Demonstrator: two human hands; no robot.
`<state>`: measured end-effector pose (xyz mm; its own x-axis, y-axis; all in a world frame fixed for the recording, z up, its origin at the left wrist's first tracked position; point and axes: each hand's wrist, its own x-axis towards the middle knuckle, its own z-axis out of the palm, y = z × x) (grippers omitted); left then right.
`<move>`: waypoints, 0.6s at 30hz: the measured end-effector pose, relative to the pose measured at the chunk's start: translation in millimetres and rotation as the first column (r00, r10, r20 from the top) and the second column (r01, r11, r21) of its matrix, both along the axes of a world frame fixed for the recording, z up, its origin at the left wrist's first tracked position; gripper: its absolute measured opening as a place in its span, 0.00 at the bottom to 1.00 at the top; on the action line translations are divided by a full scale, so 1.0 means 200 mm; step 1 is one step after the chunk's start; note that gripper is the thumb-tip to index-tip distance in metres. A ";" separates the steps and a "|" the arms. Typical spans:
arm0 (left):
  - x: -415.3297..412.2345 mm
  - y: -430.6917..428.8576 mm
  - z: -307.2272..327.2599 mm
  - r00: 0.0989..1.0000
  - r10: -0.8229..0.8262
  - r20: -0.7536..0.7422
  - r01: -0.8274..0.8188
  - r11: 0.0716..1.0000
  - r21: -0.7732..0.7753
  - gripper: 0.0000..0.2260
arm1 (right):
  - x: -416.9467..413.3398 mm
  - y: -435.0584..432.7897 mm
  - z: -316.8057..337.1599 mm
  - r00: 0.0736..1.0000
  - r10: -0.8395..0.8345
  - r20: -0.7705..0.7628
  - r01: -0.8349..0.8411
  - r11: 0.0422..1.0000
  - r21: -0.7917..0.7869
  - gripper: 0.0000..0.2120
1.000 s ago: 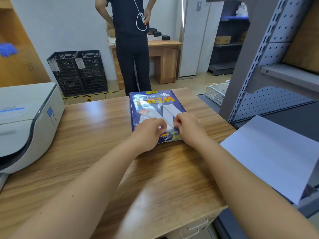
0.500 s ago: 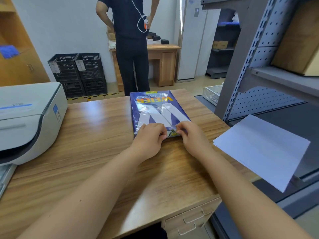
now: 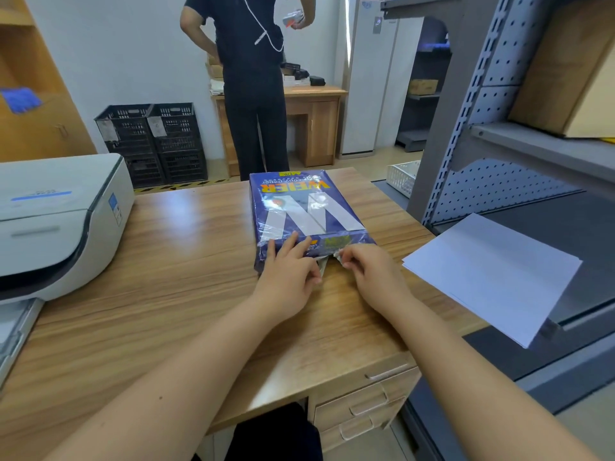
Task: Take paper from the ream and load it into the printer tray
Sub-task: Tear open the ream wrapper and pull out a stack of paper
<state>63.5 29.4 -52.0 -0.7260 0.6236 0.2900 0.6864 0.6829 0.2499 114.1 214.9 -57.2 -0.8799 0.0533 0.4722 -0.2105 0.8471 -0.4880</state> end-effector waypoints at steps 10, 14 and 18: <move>0.06 0.02 -0.02 0.999 0.032 0.002 -0.032 0.998 -0.059 0.06 | 0.02 -0.01 -0.07 1.000 0.015 -0.020 -0.012 0.990 0.141 0.06; 0.07 0.02 -0.02 0.999 0.033 0.006 -0.032 0.997 -0.066 0.06 | 0.05 0.01 -0.08 1.000 0.017 -0.007 -0.016 0.987 0.161 0.06; 0.09 0.01 -0.01 1.000 0.018 0.009 -0.018 0.999 -0.046 0.06 | 0.06 0.03 -0.10 0.999 0.032 0.017 -0.034 0.984 0.175 0.04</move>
